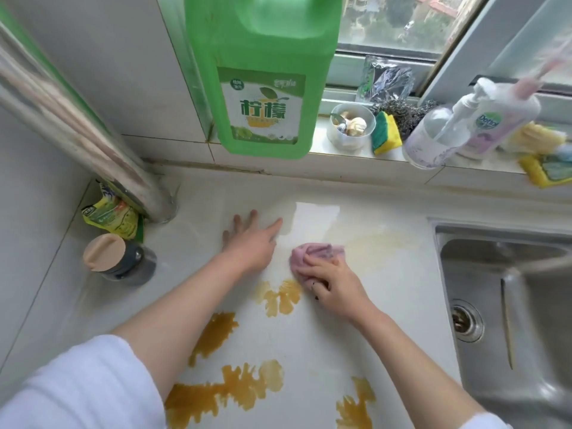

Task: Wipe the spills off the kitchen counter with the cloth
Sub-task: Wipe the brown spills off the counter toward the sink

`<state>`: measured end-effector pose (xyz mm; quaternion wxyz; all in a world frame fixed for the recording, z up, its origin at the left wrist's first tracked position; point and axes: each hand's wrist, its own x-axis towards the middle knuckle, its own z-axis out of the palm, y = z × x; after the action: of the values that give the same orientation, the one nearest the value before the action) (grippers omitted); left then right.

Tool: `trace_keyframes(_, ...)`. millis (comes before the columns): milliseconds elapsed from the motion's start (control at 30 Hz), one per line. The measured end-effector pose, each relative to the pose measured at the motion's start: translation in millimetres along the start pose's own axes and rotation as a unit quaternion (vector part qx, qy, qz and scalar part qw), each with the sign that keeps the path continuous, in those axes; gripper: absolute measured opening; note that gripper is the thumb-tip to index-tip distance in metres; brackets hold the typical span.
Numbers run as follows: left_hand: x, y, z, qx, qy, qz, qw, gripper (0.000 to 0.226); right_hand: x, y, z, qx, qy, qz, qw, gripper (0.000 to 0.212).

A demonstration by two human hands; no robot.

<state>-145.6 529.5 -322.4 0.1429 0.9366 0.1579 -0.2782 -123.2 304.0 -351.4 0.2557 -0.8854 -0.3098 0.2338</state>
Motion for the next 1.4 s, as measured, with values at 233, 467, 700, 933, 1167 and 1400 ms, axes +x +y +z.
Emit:
trace_keyframes(233, 4, 12, -5, 0.037, -0.035, -0.019, 0.999, 0.068, 7, 97, -75, 0.043, 0.214, 0.228, 0.949, 0.044)
trace_keyframes(467, 3, 12, -8, 0.036, -0.04, -0.014, 0.998, 0.07, -1, 41, -17, -0.001, 0.078, 0.0, 0.997, 0.051)
trace_keyframes(700, 1, 13, -6, 0.033, -0.037, -0.017, 0.999, 0.068, 16, 129, -103, -0.044, 0.248, 0.196, 0.948, 0.036)
trace_keyframes(933, 2, 12, -5, 0.027, -0.04, -0.021, 0.999, 0.069, 57, 48, -46, 0.041, 0.1, 0.017, 0.994, 0.041)
trace_keyframes(1167, -1, 13, -5, 0.024, -0.041, -0.021, 0.999, 0.067, 20, 107, -89, 0.096, 0.224, 0.232, 0.942, 0.041)
trace_keyframes(1400, -1, 13, -7, 0.012, -0.045, -0.024, 0.999, 0.068, 47, 32, -32, -0.074, 0.1, 0.02, 0.992, 0.05)
